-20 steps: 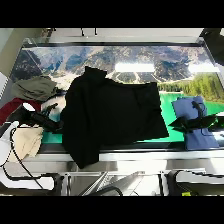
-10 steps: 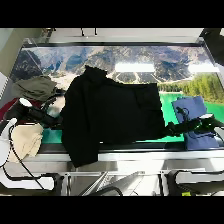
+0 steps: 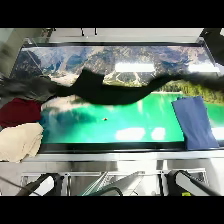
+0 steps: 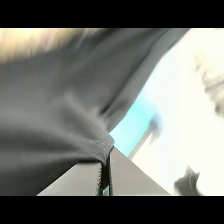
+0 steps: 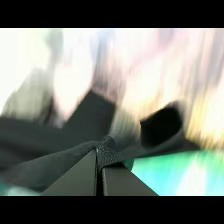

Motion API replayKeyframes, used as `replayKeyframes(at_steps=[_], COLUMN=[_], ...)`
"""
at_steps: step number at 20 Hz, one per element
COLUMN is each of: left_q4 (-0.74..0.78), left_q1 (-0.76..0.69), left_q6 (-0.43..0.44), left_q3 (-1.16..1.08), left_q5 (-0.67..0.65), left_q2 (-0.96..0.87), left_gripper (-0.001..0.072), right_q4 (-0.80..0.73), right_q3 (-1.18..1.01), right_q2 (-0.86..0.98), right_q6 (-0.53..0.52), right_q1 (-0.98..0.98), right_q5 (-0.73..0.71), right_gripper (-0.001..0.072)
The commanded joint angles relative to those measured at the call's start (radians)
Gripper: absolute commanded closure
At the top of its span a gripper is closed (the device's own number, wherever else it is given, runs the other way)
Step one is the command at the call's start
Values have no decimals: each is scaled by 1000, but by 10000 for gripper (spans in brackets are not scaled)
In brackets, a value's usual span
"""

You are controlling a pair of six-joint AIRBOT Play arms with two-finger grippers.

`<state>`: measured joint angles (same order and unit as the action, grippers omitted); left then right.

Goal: Fold the shirts.

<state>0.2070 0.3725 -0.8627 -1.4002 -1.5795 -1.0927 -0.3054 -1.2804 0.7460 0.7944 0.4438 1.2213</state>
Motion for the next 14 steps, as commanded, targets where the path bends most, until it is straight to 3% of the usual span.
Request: replayKeyframes(at_steps=[1,4,6,8,12,14], left_q4=[-426,-417,-370,-216,103,308], left_q1=[204,404,416,348,50,-80], left_q6=[0,-90,-140,-174,-174,-175], left_q3=[-330,-534,-591,-599,-511,-467], left_q5=[22,48,49,49,54,95], left_q2=[163,178,140,82,-56,-148], left_gripper=[695,695,695,695,695,695], right_q4=[6,-50,-120,-158,-109,-137], right_q3=[-261,-337,-350,-350,-323,-253], right_q2=[-205,-269,-264,-210,23,143], right_q6=[22,20,21,21,20,-2], right_q1=[-2,-2,-2,-2,-18,-82], right_q5=[-276,-371,-370,-319,-63,-63], right_gripper=[692,692,692,693,694,694])
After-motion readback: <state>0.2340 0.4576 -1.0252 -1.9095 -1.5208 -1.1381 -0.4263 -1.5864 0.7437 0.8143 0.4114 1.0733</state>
